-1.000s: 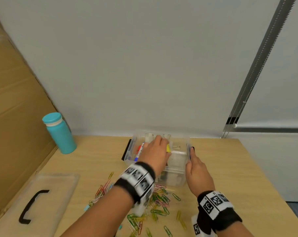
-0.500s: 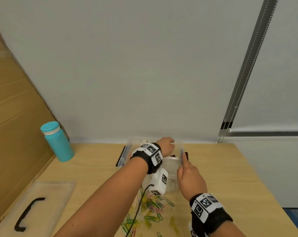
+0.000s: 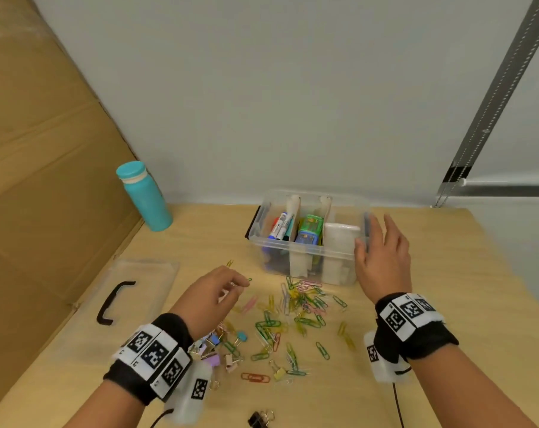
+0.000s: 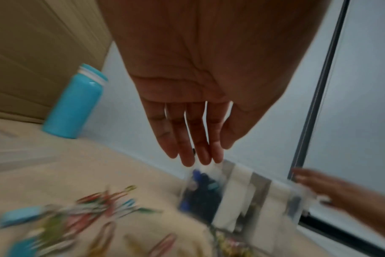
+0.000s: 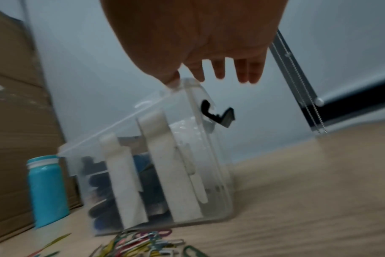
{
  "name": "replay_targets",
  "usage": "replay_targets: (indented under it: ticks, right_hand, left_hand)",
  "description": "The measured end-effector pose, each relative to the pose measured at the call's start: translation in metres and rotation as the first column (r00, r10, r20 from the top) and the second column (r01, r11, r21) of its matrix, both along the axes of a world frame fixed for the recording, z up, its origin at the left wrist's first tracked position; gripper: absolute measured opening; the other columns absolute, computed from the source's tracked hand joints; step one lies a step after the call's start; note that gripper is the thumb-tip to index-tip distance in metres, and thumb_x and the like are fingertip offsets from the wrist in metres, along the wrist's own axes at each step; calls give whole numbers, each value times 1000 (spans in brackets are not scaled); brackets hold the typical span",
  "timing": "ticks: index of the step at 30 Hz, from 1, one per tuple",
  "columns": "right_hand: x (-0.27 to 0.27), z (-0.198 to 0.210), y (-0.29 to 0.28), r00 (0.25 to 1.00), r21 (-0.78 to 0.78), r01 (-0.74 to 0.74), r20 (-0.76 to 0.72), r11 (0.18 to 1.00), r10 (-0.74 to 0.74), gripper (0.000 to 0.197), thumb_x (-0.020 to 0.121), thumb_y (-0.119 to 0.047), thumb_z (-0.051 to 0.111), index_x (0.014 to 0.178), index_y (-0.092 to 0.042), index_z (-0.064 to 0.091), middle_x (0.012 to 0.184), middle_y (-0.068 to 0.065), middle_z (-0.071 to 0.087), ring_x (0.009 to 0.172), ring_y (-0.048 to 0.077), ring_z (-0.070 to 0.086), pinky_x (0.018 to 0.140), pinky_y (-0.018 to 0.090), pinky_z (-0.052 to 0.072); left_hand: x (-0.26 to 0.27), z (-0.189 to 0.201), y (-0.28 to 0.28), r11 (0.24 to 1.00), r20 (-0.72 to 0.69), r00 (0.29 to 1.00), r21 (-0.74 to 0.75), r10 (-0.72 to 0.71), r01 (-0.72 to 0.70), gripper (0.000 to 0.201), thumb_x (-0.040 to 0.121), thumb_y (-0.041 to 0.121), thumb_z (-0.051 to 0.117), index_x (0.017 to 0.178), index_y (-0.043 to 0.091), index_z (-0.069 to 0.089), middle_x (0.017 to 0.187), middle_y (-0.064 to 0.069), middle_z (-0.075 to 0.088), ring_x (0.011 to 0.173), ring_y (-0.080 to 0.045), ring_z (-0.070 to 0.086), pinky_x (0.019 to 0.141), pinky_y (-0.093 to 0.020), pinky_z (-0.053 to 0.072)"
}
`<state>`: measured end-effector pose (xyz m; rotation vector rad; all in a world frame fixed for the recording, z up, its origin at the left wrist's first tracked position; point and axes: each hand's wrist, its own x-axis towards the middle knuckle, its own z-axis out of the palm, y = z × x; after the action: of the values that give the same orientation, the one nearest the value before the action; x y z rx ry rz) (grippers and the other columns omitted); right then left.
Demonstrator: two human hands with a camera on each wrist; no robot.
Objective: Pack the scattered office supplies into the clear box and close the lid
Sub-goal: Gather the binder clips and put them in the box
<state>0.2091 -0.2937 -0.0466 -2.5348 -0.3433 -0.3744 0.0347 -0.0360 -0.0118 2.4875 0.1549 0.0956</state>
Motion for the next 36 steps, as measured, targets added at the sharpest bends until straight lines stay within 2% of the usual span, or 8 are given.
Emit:
replay_targets:
  ticks: [4, 7, 9, 14, 20, 24, 29, 36]
  right_hand:
    - [-56, 17, 18, 938, -3, -316, 152, 949, 313, 47, 89, -36, 54, 133, -21, 42, 136, 0, 40, 125, 19, 36, 105, 34, 36]
    - [-105, 16, 34, 728, -68, -677, -213, 733, 652, 27, 87, -40, 55, 113, -33, 52, 107, -18, 51, 90, 1, 51, 80, 28, 50]
    - [-133, 7, 44, 558, -126, -810, -462, 572, 689, 28, 85, -41, 58, 112, -35, 53, 104, -18, 49, 77, -1, 48, 68, 23, 46]
    - [-183, -12, 57, 368, -136, -908, -709, 396, 602, 55, 77, -36, 70, 126, -38, 44, 123, -4, 39, 103, 18, 49, 77, 29, 41]
    - [-209, -29, 66, 414, -130, -876, -695, 465, 587, 39, 80, -30, 69, 116, -30, 53, 121, 0, 33, 110, 20, 41, 85, 29, 38]
    - [-212, -32, 71, 501, -171, -823, -667, 541, 551, 20, 84, -29, 62, 101, -18, 57, 119, 2, 37, 106, 23, 43, 84, 32, 41]
    - [-219, -34, 82, 580, -246, -770, -655, 589, 484, 29, 78, -20, 56, 104, -14, 45, 118, 3, 36, 96, 15, 29, 79, 37, 44]
    - [-219, -40, 87, 607, -215, -743, -616, 634, 502, 19, 81, -15, 52, 99, -10, 54, 116, 4, 39, 101, 15, 31, 81, 26, 37]
  left_hand:
    - [-40, -33, 25, 997, -190, 982, 69, -24, 38, 12, 90, 21, 57, 94, 32, 60, 102, 13, 58, 89, 4, 56, 82, -20, 50]
    - [-57, -49, 28, 979, -283, 943, 53, -173, 195, 18, 85, 21, 61, 89, 37, 55, 91, 21, 50, 80, 6, 51, 75, -13, 45]
    - [-62, -54, 30, 957, -305, 921, 81, -241, 278, 17, 83, 21, 60, 90, 36, 56, 91, 21, 47, 81, 3, 51, 77, -17, 47]
    - [-67, -57, 33, 863, -385, 853, 219, -352, 456, 34, 84, 20, 57, 117, 29, 56, 118, 10, 46, 111, -9, 45, 91, -28, 45]
    - [-65, -65, 35, 759, -401, 820, 351, -407, 548, 39, 88, 10, 51, 124, 24, 52, 129, 4, 43, 122, -17, 37, 95, -31, 41]
    - [-67, -75, 39, 789, -371, 849, 352, -376, 504, 38, 89, 8, 51, 124, 22, 53, 129, 3, 41, 122, -18, 38, 95, -33, 44]
    - [-73, -77, 42, 801, -340, 868, 363, -363, 477, 33, 91, 9, 46, 122, 19, 53, 130, 2, 40, 125, -18, 35, 95, -33, 44]
    - [-79, -80, 45, 770, -246, 892, 452, -379, 451, 22, 81, 15, 52, 102, 18, 59, 116, 0, 50, 112, -22, 46, 82, -29, 42]
